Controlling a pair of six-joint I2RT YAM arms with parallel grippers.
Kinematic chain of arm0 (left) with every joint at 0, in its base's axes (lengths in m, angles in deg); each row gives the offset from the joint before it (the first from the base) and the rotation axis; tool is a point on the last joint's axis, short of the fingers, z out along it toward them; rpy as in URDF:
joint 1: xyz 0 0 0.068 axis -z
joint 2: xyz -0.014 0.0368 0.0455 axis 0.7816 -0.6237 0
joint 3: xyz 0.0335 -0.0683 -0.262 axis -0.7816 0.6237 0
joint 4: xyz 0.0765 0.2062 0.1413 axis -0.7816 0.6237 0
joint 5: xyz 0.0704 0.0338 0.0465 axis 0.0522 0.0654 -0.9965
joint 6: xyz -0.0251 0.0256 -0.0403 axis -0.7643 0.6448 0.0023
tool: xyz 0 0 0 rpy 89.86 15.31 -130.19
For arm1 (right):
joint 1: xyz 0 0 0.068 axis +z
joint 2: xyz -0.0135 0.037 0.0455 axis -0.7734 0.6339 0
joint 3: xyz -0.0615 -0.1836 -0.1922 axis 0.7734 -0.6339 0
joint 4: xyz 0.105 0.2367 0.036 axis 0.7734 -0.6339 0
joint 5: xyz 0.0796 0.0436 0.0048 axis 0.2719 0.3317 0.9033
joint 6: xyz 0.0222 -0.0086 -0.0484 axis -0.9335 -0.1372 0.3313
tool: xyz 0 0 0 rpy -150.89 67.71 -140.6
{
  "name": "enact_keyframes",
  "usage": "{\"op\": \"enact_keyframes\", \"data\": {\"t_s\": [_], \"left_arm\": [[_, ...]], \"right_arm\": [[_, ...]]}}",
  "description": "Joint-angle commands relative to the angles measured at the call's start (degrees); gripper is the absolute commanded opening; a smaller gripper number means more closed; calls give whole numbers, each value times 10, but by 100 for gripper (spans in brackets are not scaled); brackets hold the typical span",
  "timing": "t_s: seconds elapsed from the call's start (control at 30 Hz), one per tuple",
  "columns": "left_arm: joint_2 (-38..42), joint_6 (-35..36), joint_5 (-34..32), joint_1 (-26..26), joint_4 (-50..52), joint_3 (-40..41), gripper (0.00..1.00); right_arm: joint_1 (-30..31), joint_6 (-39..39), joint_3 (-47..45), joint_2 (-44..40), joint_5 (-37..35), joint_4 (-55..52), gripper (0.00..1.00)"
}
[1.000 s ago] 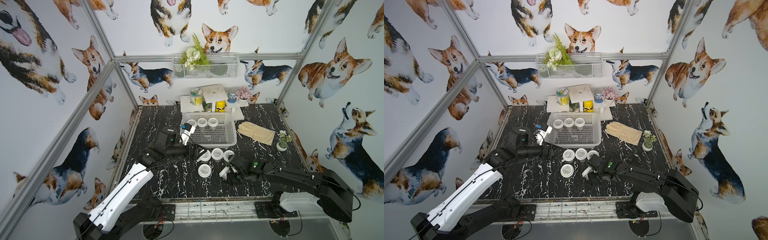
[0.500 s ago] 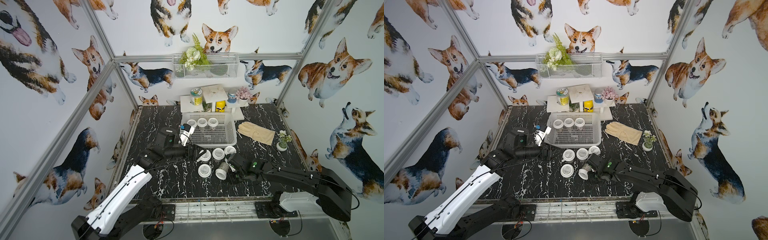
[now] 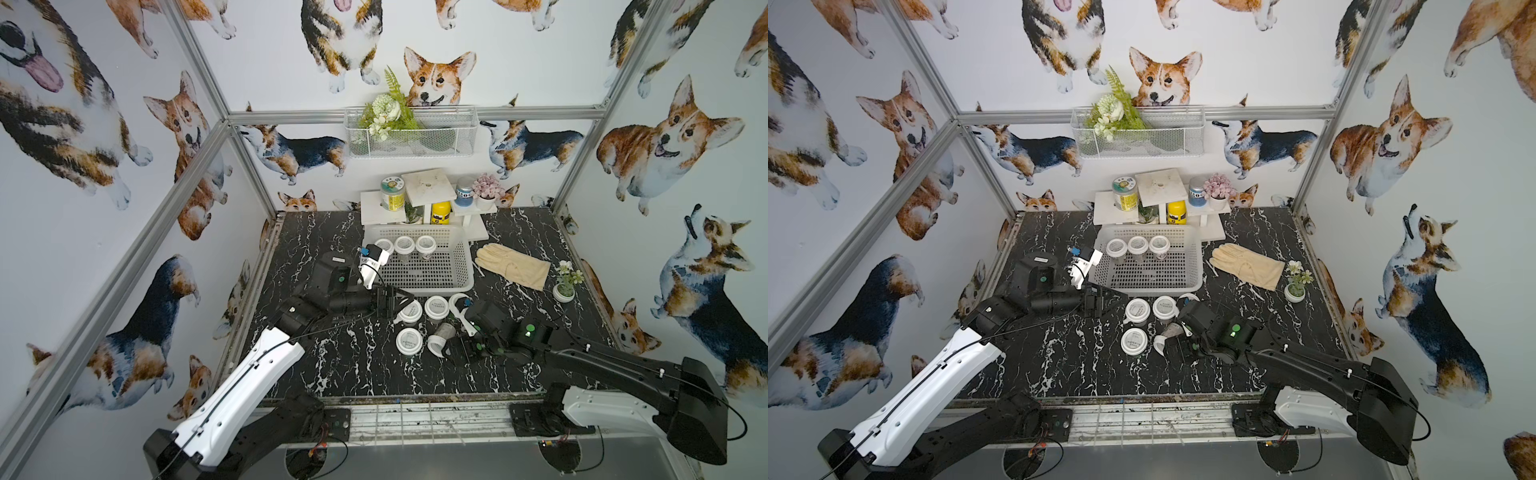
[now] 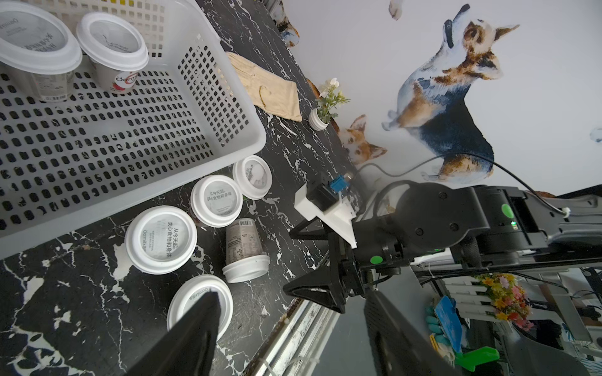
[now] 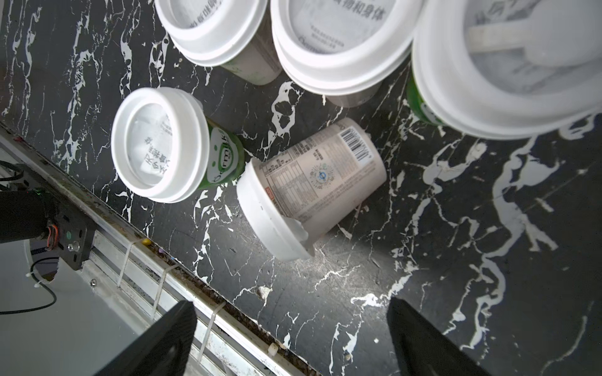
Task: Put the yogurt in the basket
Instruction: Pick up the yogurt from the center of the board.
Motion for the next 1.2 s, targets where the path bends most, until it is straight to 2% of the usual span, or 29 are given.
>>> {"op": "enact_keyframes", "data": {"t_s": [0.0, 0.3, 0.63, 0.93, 1.17], "left_arm": [[6, -9, 4, 0, -23, 2, 75], [22, 4, -4, 1, 12, -8, 75], [16, 11, -1, 1, 5, -1, 75], [7, 16, -1, 1, 7, -4, 75], [-1, 15, -1, 1, 1, -4, 75]], "right_arm": [[-1, 23, 7, 31, -8, 36, 100], [-1, 71, 31, 130, -44, 75, 99], [-12, 110, 39, 161, -55, 126, 99], [-62, 142, 20, 165, 5, 184, 99], [-65, 148, 15, 184, 20, 197, 100]]}}
